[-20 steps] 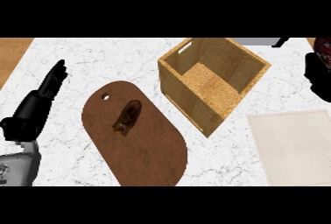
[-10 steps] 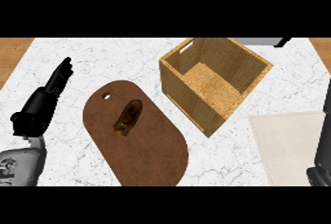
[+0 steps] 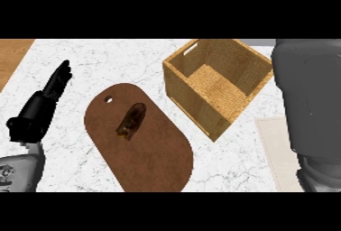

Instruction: Pick the cupcake from the placemat and place it in the basket

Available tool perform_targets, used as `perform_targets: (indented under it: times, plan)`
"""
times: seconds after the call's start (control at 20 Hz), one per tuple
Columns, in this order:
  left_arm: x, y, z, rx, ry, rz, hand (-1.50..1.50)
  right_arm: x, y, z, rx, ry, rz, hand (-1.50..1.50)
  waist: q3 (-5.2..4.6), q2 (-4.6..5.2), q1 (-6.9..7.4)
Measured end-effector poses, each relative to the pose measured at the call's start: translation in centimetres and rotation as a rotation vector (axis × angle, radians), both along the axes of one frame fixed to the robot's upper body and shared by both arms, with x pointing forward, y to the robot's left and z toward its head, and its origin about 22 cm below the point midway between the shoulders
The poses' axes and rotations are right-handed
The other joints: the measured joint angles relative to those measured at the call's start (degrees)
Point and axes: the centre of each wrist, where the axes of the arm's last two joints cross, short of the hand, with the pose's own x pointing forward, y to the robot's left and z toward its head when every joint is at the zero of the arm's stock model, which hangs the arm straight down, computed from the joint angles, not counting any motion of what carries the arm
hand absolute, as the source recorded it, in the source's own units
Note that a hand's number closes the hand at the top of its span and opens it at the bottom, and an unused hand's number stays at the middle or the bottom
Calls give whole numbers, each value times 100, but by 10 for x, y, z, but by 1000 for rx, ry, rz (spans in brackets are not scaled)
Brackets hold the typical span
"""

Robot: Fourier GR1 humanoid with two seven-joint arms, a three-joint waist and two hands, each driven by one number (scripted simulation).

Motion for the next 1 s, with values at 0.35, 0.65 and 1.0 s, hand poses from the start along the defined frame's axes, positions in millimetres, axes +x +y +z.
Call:
perform_targets:
  times: [0.35, 0.65, 1.0]
  plan:
    - [-2, 3, -2, -3, 4, 6, 0, 14, 6, -12, -175, 103, -23, 150, 1, -26, -64]
    - [-6, 5, -3, -4, 6, 6, 0, 21, 9, -20, -180, 191, 28, -150, 4, -24, -66]
    - [-6, 2, 3, -7, 3, 2, 0, 17, 5, -17, -90, 182, 64, -150, 7, -19, -69]
